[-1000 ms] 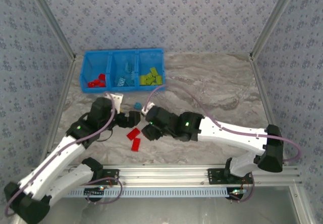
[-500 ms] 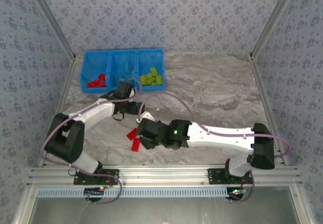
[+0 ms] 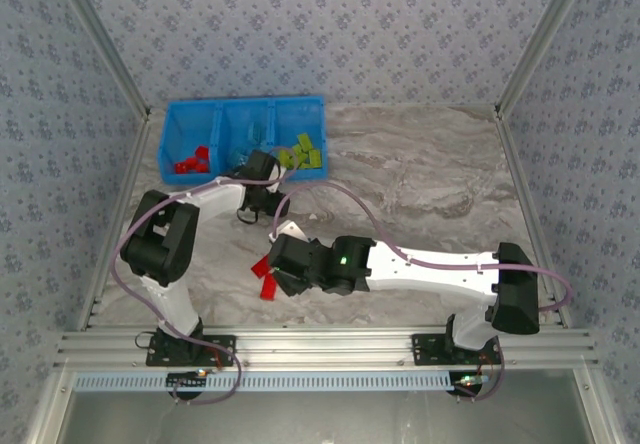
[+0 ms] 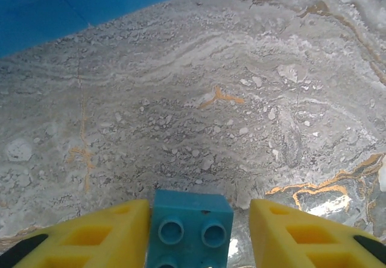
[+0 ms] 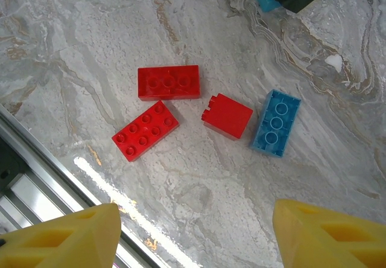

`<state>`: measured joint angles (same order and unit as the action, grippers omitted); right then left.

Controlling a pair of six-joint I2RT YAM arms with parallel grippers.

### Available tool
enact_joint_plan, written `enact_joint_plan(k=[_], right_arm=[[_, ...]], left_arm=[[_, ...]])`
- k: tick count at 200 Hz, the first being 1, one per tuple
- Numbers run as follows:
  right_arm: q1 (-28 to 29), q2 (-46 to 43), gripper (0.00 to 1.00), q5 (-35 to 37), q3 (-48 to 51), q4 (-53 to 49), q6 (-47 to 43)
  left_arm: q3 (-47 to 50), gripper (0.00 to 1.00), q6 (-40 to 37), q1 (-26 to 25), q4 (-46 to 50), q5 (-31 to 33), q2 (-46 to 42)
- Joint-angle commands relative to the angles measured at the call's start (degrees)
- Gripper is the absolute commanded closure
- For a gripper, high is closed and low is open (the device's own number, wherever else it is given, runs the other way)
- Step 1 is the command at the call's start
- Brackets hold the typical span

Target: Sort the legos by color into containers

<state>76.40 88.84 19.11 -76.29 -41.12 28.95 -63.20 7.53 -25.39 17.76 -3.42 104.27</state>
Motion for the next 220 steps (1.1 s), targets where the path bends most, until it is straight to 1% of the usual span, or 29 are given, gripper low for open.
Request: enact_joint_plan(k=[1,9,23,32,41,45,47,51,57,71,86,93,116,135,151,168,183,202,210,220], right_arm=[[-0.1,-1.4,0.30,1.8,-1.2,-1.1,1.1],[-0.2,-1.4,0.30,1.8,-1.1,-0.9,1.0],[-0.2,-1.4,0.30,1.8,-1.1,-0.8,1.1],[-0.2,-1.6,0.30,1.9,-1.1,-0.8,1.2],[-0.2,-1.6,0.30,1.9,-1.0,-0.8,1.3],[-0.3,-1.7,0.30,2.0,-0.9,-0.8,1.4],[-0.2,-1.7,0.30,2.0,-0.8,-0.8,1.4],[-0.2,-1.8,0.30,2.1,-0.8,-0.9,1.4],[-0.2,-1.9,0.30,2.2,-0.7,-1.0,1.6],[-0.2,-2.6,0.30,2.3,-0.5,-0.8,1.7],[-0.3,-3.8,0.29,3.1,0.2,0.0,1.8],[-0.3,-4.6,0.24,4.1,0.7,0.3,2.2],[-0.4,-7.8,0.16,8.3,2.8,1.7,3.1],[-0.8,-10.3,0.13,10.7,4.3,3.0,3.5],[-1.3,-11.8,0.08,11.9,5.4,3.6,4.2],[-1.7,-12.7,0.05,12.0,6.4,4.0,5.0],[-1.9,-13.2,0.02,11.8,7.3,4.1,5.6],[-2.0,-13.4,0.00,11.3,7.5,3.5,6.0],[-2.2,-13.5,0.00,11.3,7.5,3.0,6.3],[-2.1,-13.8,0.00,11.5,7.5,2.1,6.3]], left_arm=[[1.4,0.54,0.0,0.3,-0.7,-0.6,0.5],[1.5,0.54,0.1,0.3,-0.6,-0.5,1.0],[1.8,0.51,0.2,0.3,-0.7,0.1,1.5],[2.1,0.52,0.2,0.3,-0.7,0.3,1.5],[2.4,0.59,0.3,0.3,-0.7,0.1,1.1],[2.5,0.68,0.4,0.3,-0.7,-0.2,0.8],[2.5,0.70,0.5,0.3,-0.6,-0.3,0.6],[2.7,0.73,0.5,0.2,-0.6,-0.6,0.1],[2.9,0.74,0.7,0.2,-0.6,-1.1,-1.0],[3.5,0.74,1.4,0.1,-0.2,-1.7,-4.8],[4.2,0.72,2.0,0.0,0.6,-1.8,-10.8],[4.1,0.73,2.2,0.0,1.1,-1.5,-13.8],[3.1,0.72,2.8,0.9,2.2,3.0,-22.5],[1.3,0.72,3.0,3.2,0.2,7.4,-25.3],[-0.3,0.72,3.2,6.5,-3.2,8.7,-23.5],[-4.2,0.72,4.1,10.4,-5.1,7.8,-17.8],[-10.5,0.71,4.3,12.6,-3.5,4.9,-10.8],[-18.5,0.69,3.4,13.3,-0.6,3.3,-2.3],[-21.3,0.66,3.0,13.5,0.3,3.1,0.3],[-23.7,0.58,2.8,13.8,1.3,2.5,2.3]])
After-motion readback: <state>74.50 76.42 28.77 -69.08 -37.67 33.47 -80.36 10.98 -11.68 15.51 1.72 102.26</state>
